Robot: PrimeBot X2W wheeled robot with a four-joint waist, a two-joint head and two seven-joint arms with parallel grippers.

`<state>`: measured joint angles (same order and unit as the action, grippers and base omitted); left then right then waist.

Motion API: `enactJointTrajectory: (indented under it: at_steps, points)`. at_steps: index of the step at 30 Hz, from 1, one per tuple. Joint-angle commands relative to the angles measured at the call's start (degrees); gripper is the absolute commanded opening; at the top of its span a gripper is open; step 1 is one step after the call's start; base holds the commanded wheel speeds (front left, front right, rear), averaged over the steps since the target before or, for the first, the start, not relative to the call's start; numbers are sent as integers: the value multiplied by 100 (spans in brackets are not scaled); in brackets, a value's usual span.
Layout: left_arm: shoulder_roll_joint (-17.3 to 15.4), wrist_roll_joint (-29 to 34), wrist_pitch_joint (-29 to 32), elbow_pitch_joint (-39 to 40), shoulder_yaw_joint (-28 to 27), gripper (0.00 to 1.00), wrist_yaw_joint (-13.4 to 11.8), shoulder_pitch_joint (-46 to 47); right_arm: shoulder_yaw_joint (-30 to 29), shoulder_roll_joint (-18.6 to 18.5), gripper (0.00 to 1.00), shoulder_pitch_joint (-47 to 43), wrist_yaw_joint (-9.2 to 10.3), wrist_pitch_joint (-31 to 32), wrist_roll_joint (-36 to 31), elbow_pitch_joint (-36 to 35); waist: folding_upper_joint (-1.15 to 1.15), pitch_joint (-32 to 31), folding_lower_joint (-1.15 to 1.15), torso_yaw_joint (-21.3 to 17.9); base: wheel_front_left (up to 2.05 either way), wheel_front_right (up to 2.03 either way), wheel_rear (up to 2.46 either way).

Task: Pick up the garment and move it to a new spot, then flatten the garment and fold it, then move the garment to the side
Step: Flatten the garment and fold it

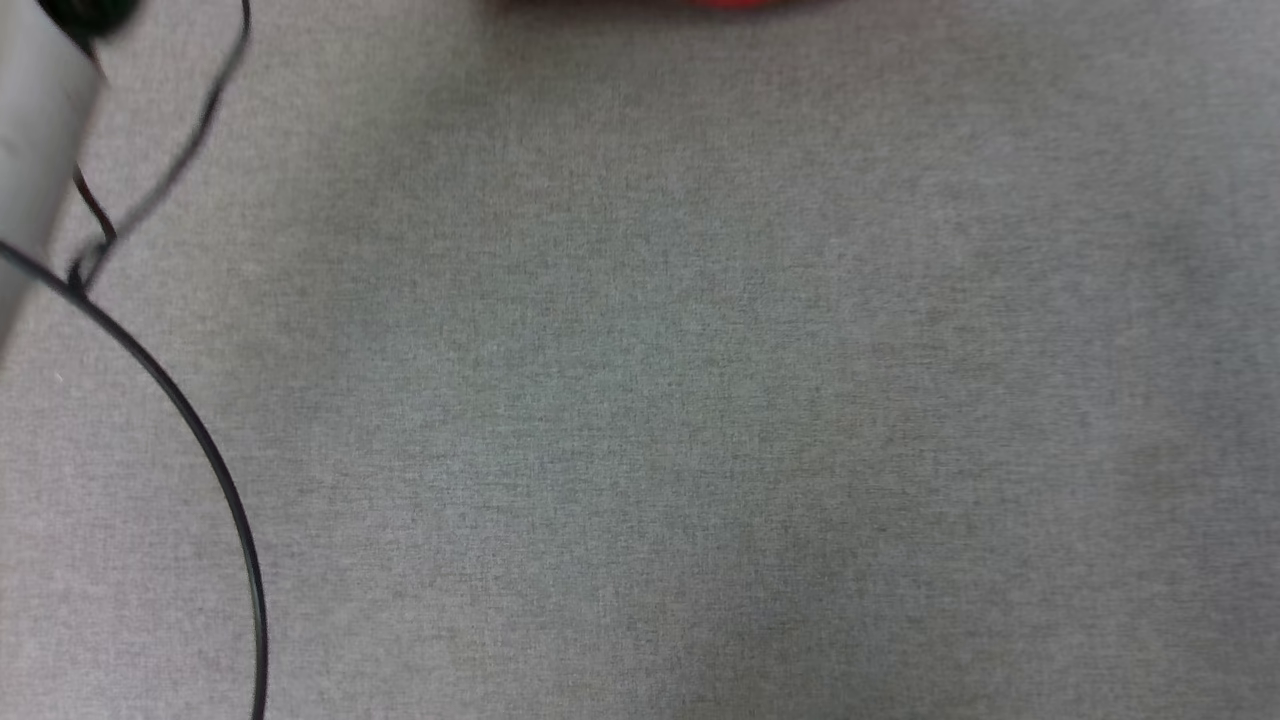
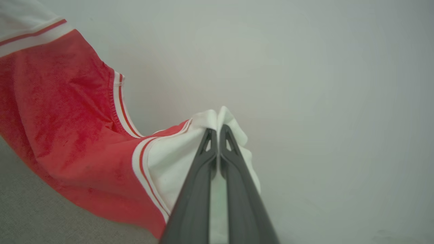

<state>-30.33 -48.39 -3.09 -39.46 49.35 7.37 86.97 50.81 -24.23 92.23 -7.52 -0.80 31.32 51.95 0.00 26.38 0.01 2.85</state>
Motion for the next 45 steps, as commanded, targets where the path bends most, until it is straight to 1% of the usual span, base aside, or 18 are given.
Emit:
enactJointTrajectory:
  at_steps: [1, 3, 7, 10, 13, 15, 19, 24, 27, 28, 29, 30, 37, 40, 45]
  points:
    - [-61, -71, -137, 8, 23, 0, 2, -322, 47, 72, 0, -303, 6, -131, 129, 31, 0, -166, -1, -69, 0, 0, 0]
    - [-96, -216, -299, 46, 48, 0, 3, -798, 144, 110, 0, -758, 6, -281, 304, 48, 0, -290, -1, -104, 0, 0, 0]
    - [-213, -432, -549, 143, 141, 0, -25, -1819, 380, 61, 0, -1585, 6, -550, 606, -62, 0, -566, -1, -128, 0, 0, 0]
    - [-320, -633, -721, 277, 165, 0, -111, -2666, 590, -25, 0, -2205, 6, -691, 824, -192, 0, -795, -1, -172, 0, 0, 0]
    - [-446, -872, -875, 535, 149, 0, -251, -3485, 808, -159, 0, -2819, 6, -821, 1017, -375, 0, -1050, -1, -196, 0, 0, 0]
    - [-589, -1045, -957, 742, 77, 0, -418, -4057, 1000, -255, 0, -3220, 6, -874, 1080, -519, 0, -1238, -1, -233, 0, 0, 0]
    - [-875, -1320, -1045, 1281, 88, 0, -733, -5198, 1310, -569, 0, -4003, 6, -903, 1254, -833, 0, -1593, -1, -308, 0, 0, 0]
    - [-1228, -1614, -1114, 1932, 86, 0, -1142, -6378, 1441, -1016, 0, -4807, 6, -963, 1422, -1212, 0, -1921, -1, -365, 0, 0, 0]
    - [-1407, -1702, -1139, 2287, 84, 0, -1455, -6950, 1357, -1240, 0, -5254, 6, -999, 1515, -1392, 0, -2077, -1, -403, 0, 0, 0]
    - [-1407, -1702, -1139, 2287, 84, 0, -1455, -6950, 1357, -1240, 0, -5254, 6, -999, 1515, -1392, 0, -2077, -1, -403, 0, 0, 0]
    - [-1534, -1785, -1152, 2495, 67, 0, -1618, -7272, 1281, -1373, 0, -5583, 6, -1025, 1548, -1508, 0, -2178, -1, -410, 0, 0, 0]
    - [-1534, -1785, -1152, 2495, 67, 0, -1618, -7272, 1281, -1373, 0, -5583, 6, -1025, 1548, -1508, 0, -2178, -1, -410, 0, 0, 0]
    - [-1816, -1944, -1178, 3180, 89, 0, -2135, -8188, 1090, -1853, 0, -6913, 6, -826, 1472, -2163, 0, -2426, -1, -426, 0, 0, 0]
    - [-1892, -2041, -1184, 3419, 43, 0, -2294, -8557, 830, -2011, 0, -7492, 6, -714, 1458, -2474, 0, -2494, -1, -437, 0, 0, 0]
    - [-2048, -2093, -1206, 3857, -90, 0, -2568, -9057, 237, -2154, 0, -8282, 6, -427, 1355, -2892, 0, -2530, -1, -435, 0, 0, 0]
